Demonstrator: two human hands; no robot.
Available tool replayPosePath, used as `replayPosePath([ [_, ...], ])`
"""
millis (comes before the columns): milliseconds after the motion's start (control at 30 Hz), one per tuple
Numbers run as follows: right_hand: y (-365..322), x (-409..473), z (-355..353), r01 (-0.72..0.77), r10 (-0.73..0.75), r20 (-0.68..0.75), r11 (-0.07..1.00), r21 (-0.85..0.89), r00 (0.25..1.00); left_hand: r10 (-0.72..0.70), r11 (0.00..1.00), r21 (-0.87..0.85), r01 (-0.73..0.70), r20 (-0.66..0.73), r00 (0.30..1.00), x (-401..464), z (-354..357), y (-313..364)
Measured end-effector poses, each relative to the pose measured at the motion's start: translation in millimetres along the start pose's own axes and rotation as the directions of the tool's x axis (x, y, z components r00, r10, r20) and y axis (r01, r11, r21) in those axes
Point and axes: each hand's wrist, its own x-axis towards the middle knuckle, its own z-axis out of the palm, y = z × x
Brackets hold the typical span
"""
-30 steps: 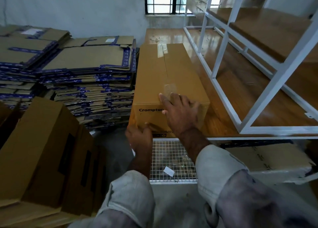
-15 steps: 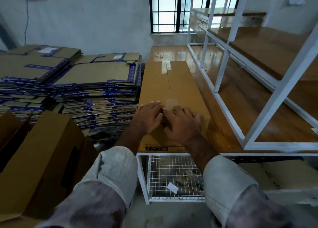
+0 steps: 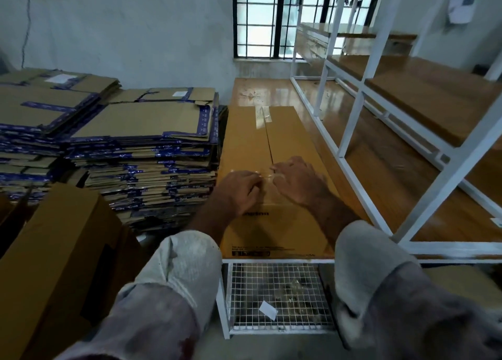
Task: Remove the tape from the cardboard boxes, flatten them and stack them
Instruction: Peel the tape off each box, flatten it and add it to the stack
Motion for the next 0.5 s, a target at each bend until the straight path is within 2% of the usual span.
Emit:
replayPosePath([
  [133, -1.3, 26.5, -7.2, 0.084, -0.061, 0.114, 0.974, -0.212, 0.992, 0.044, 0.999, 0.023, -0.043, -0.017, 0.999, 1.0, 4.5, -6.3],
  [267, -7.9, 43.0, -18.2, 0.160, -0.138, 0.086, 0.922, -0.353, 0.987, 0.044, 0.998, 0.049, -0.042, -0.038, 0.998, 7.1, 5.5, -14.8],
  [400, -7.6, 62.6, -29.4, 0.233, -0.175, 0.189, 0.906, -0.353, 0.966, 0.039, 0.999, 0.038, -0.039, -0.009, 0.999, 17.8, 5.1, -24.0],
  [500, -13.7, 77.5, -33.7, 0.232, -0.157, 0.275, 0.935, -0.267, 0.948, 0.058, 0.998, 0.013, -0.058, -0.007, 0.998, 19.2, 6.7, -27.7],
])
